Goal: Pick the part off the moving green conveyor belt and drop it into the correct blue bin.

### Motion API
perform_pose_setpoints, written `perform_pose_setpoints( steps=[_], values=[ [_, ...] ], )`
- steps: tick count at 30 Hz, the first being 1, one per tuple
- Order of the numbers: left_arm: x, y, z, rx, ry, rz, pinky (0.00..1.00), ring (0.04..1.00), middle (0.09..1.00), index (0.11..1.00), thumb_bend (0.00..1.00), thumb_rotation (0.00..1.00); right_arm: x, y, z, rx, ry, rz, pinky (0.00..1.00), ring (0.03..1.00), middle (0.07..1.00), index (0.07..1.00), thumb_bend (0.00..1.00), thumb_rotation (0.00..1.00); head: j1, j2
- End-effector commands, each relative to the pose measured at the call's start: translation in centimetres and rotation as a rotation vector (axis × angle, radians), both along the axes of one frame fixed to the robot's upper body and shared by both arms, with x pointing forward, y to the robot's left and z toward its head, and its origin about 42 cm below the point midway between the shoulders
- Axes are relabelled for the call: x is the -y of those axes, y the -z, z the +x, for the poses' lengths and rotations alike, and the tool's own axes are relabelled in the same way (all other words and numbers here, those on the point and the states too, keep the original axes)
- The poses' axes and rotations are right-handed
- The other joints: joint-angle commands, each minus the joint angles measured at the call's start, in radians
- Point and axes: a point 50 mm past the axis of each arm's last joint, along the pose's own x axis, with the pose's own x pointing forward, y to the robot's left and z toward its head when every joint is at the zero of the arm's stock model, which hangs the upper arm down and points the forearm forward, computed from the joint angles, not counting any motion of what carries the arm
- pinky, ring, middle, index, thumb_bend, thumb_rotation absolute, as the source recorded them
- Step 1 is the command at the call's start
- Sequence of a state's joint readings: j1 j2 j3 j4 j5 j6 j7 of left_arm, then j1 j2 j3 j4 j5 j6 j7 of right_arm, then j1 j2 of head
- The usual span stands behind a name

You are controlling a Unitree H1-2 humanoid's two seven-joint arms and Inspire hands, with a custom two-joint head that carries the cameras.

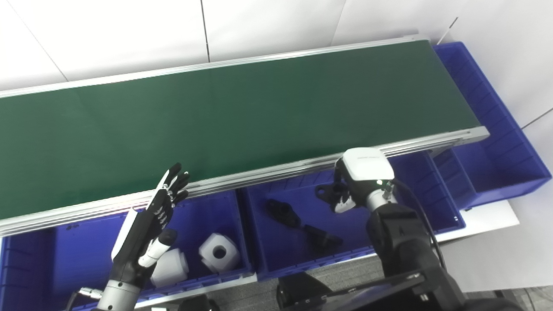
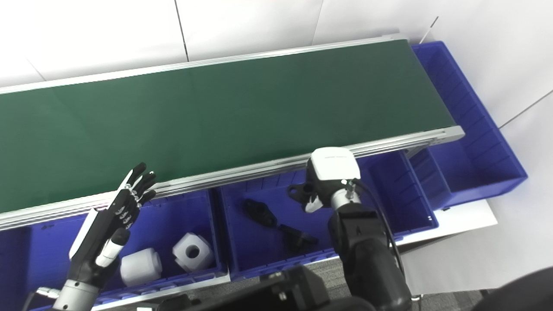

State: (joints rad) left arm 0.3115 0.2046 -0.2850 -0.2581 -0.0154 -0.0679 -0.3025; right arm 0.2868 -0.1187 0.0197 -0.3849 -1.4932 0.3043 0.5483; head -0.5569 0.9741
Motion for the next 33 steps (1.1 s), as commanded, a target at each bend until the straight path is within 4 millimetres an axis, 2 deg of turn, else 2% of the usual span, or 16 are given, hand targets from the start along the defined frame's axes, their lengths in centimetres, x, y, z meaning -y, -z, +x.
perform_pose_setpoints(
  steps=[1, 4, 5, 9, 10, 12, 15, 18, 24, 30, 33],
  values=[
    [-0.1, -0.8, 0.5, 0.051, 0.008, -0.019, 0.93, 0.961, 0.949, 0.982, 0.87, 0.87, 0.8, -0.7, 0.3, 0.032, 0.06, -0.016, 0.1, 0.171, 0.271, 0.486, 0.52, 0.12, 0.0, -0.001],
    [-0.1, -0.9, 0.4, 0.046, 0.007, -0.023, 0.92, 0.962, 0.949, 0.98, 0.87, 0.86, 1.3, -0.6, 0.3, 0.023, 0.071, -0.03, 0.09, 0.162, 0.259, 0.486, 0.51, 0.12, 0.002, 0.0],
    [-0.1, -0.9, 0.4, 0.046, 0.008, -0.025, 0.92, 0.959, 0.947, 0.981, 0.87, 0.86, 1.4, -0.6, 0.3, 0.015, 0.071, -0.04, 0.12, 0.203, 0.306, 0.486, 0.52, 0.14, 0.002, 0.0],
    [-0.2, -0.9, 0.4, 0.046, 0.008, -0.026, 0.91, 0.955, 0.944, 0.982, 0.88, 0.86, 1.1, -1.0, 0.4, -0.045, 0.088, -0.043, 0.17, 0.262, 0.375, 0.492, 0.52, 0.17, 0.003, 0.003],
    [-0.2, -0.9, 0.4, 0.045, 0.007, -0.025, 0.91, 0.955, 0.944, 0.981, 0.88, 0.86, 1.0, -1.0, 0.4, -0.054, 0.092, -0.045, 0.18, 0.269, 0.386, 0.587, 0.7, 0.33, 0.003, 0.003],
    [-0.3, -1.0, 0.4, 0.044, 0.007, -0.021, 0.91, 0.958, 0.947, 0.982, 0.89, 0.87, 0.8, -1.2, 0.5, -0.07, 0.098, -0.047, 0.18, 0.271, 0.393, 0.682, 0.87, 0.48, 0.004, 0.003],
    [-0.3, -1.0, 0.4, 0.042, 0.008, -0.018, 0.91, 0.96, 0.948, 0.983, 0.89, 0.87, 0.5, -1.3, 0.6, -0.094, 0.103, -0.048, 0.17, 0.254, 0.376, 0.726, 0.96, 0.55, 0.004, 0.004],
    [-0.3, -1.0, 0.4, 0.043, 0.008, -0.015, 0.91, 0.963, 0.95, 0.982, 0.88, 0.87, 0.4, -1.4, 0.7, -0.106, 0.099, -0.054, 0.16, 0.245, 0.366, 0.738, 1.0, 0.58, 0.004, 0.004],
    [-0.2, -1.0, 0.4, 0.045, 0.012, -0.012, 0.91, 0.956, 0.946, 0.979, 0.89, 0.87, 0.4, -1.6, 0.6, -0.105, 0.105, -0.038, 0.14, 0.218, 0.339, 0.746, 1.0, 0.59, 0.013, 0.007],
    [0.0, -0.9, 0.4, 0.047, 0.011, -0.02, 0.92, 0.959, 0.945, 0.979, 0.88, 0.86, 0.4, -1.6, 0.5, -0.111, 0.1, -0.033, 0.15, 0.23, 0.351, 0.746, 1.0, 0.6, 0.031, 0.005],
    [0.1, -0.9, 0.3, 0.041, 0.011, -0.021, 0.93, 0.961, 0.944, 0.978, 0.88, 0.86, 0.4, -1.7, 0.4, -0.138, 0.077, -0.016, 0.18, 0.278, 0.401, 0.689, 1.0, 0.62, 0.041, 0.003]
  ],
)
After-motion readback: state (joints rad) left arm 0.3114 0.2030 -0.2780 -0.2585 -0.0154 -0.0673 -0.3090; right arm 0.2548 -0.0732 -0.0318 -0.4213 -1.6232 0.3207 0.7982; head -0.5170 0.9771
